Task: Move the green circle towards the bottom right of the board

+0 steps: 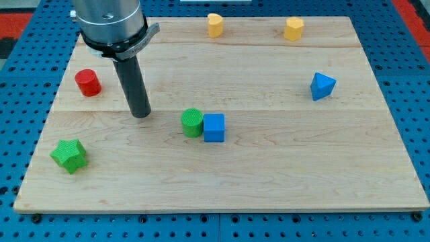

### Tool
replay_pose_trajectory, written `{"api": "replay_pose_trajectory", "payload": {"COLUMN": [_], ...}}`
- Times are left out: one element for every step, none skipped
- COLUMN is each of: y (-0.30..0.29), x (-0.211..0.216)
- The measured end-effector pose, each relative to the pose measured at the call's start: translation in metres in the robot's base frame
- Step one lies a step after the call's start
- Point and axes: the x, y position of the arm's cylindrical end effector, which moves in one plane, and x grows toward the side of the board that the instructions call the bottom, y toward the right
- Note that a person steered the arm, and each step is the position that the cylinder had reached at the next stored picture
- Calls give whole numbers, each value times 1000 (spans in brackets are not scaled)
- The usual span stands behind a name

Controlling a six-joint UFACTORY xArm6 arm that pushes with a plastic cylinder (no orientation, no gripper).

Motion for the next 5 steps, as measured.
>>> {"api": "replay_pose_trajectory", "payload": {"y": [33, 86, 116, 105, 83], "x": [-10, -10, -8, 57, 86]}}
